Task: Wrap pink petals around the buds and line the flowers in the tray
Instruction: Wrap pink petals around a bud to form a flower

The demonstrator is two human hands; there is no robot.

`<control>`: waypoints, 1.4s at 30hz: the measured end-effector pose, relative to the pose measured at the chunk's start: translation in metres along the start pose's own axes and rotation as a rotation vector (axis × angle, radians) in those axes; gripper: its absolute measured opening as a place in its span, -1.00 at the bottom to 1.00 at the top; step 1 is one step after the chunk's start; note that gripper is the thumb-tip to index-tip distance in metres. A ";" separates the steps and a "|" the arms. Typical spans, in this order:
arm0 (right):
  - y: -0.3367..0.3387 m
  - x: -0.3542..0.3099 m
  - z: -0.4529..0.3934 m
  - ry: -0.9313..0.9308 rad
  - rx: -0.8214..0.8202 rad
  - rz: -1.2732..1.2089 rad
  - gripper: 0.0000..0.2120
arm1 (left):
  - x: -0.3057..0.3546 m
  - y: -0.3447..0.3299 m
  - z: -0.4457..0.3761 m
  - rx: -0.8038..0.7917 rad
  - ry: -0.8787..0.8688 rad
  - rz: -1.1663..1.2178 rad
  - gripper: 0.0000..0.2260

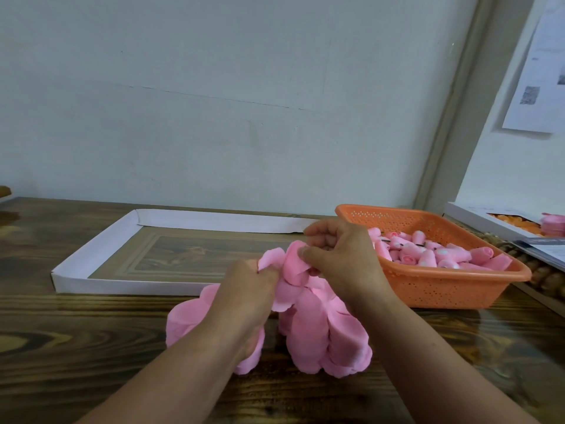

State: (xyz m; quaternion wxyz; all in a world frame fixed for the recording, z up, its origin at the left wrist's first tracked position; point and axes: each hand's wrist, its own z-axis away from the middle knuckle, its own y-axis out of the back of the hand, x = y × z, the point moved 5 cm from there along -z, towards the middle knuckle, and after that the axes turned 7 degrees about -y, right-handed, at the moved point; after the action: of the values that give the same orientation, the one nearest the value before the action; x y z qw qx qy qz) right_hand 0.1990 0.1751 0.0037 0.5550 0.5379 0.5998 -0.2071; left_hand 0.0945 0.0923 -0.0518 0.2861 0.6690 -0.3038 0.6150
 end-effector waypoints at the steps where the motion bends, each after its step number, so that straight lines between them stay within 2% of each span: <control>1: -0.001 0.000 0.000 -0.002 -0.025 0.005 -0.74 | 0.000 0.001 0.000 0.015 0.007 -0.010 -0.87; 8: -0.005 -0.004 0.005 0.009 -0.140 0.009 -0.75 | 0.003 0.009 0.000 0.111 0.059 -0.067 -0.89; 11: -0.007 -0.006 0.006 0.047 -0.162 0.038 -0.74 | 0.005 0.009 0.001 0.104 0.050 -0.093 -0.85; 16: -0.012 -0.007 0.008 0.087 -0.254 0.129 -0.74 | 0.010 0.003 0.006 -0.001 -0.051 -0.148 -0.72; 24: -0.012 -0.005 0.007 0.096 -0.256 0.140 -0.86 | 0.015 0.002 0.006 -0.063 -0.130 -0.217 -0.63; 28: -0.014 -0.007 0.009 0.103 -0.280 0.161 -0.74 | 0.015 0.001 0.004 -0.132 -0.181 -0.271 -0.59; 30: -0.015 -0.010 0.010 0.117 -0.287 0.182 -0.77 | 0.015 0.000 0.004 -0.148 -0.184 -0.285 -0.62; 34: -0.010 -0.009 0.009 0.083 -0.232 0.138 -0.74 | 0.014 -0.003 0.004 -0.200 -0.065 -0.061 -0.53; 36: -0.008 -0.006 0.007 0.051 -0.207 0.074 -0.78 | 0.011 -0.001 0.001 -0.215 0.002 0.010 -0.48; 40: -0.007 -0.005 0.005 0.031 -0.196 0.011 -0.79 | 0.007 0.002 -0.004 -0.213 -0.007 -0.026 -0.68; 42: -0.007 -0.004 0.005 0.025 -0.195 0.006 -0.75 | 0.005 0.000 -0.002 -0.245 -0.019 -0.010 -0.69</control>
State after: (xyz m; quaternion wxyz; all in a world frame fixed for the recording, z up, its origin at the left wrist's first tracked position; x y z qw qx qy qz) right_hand 0.1947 0.1667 0.0032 0.5977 0.4855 0.6226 -0.1393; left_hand 0.0930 0.0936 -0.0469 0.3657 0.6365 -0.3760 0.5655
